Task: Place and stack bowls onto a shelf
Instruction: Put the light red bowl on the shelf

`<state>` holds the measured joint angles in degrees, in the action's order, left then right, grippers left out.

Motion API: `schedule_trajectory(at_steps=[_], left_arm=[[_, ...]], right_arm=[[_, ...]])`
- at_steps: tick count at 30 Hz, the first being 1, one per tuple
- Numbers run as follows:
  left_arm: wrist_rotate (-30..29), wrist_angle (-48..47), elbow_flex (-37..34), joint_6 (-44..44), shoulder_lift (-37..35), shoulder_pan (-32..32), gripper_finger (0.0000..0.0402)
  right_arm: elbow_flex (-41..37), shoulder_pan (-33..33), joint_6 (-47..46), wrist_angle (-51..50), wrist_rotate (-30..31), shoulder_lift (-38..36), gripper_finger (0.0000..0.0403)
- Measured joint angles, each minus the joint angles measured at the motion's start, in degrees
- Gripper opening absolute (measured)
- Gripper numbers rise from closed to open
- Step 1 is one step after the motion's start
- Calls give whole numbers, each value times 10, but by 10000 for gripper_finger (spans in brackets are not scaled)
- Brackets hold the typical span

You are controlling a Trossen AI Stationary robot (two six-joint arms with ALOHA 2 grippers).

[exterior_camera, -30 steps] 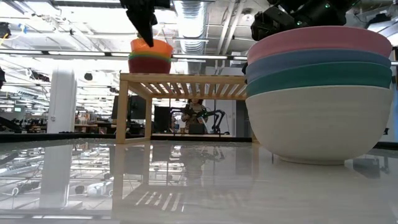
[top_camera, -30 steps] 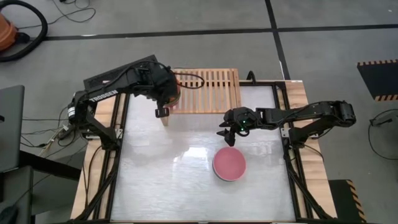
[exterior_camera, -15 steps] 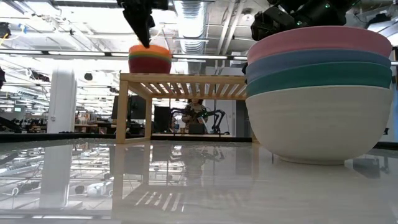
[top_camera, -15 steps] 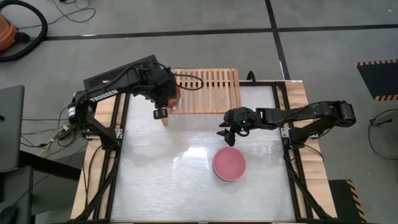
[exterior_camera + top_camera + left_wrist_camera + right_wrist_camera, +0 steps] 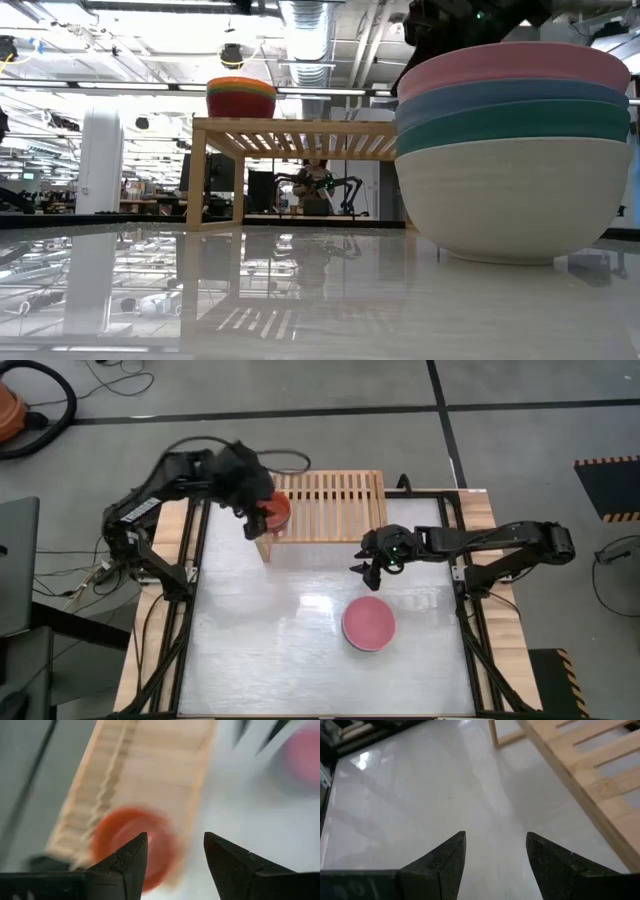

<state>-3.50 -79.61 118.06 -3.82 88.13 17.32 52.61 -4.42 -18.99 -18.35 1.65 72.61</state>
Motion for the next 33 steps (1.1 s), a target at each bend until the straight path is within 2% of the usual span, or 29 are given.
schedule_trajectory(at_steps=[2,5,11,16,23,27,33], left_arm=[[46,51,18,32,0,-23,179],[57,104,16,29,3,-85,179],[-31,134,11,-34,81,-210,179],[-58,169,11,-70,169,-268,179],[-58,227,11,-195,256,-319,179],[-57,255,11,-285,284,-335,179],[28,279,12,-349,301,-328,178]], right_arm=[[24,0,0,-53,0,0,234],[61,0,0,-163,0,0,234],[104,7,-45,-376,12,-4,234],[105,39,-98,-503,50,-25,234],[105,80,-113,-622,75,-87,234],[105,89,-145,-635,77,-141,234],[105,105,-192,-630,84,-205,234]])
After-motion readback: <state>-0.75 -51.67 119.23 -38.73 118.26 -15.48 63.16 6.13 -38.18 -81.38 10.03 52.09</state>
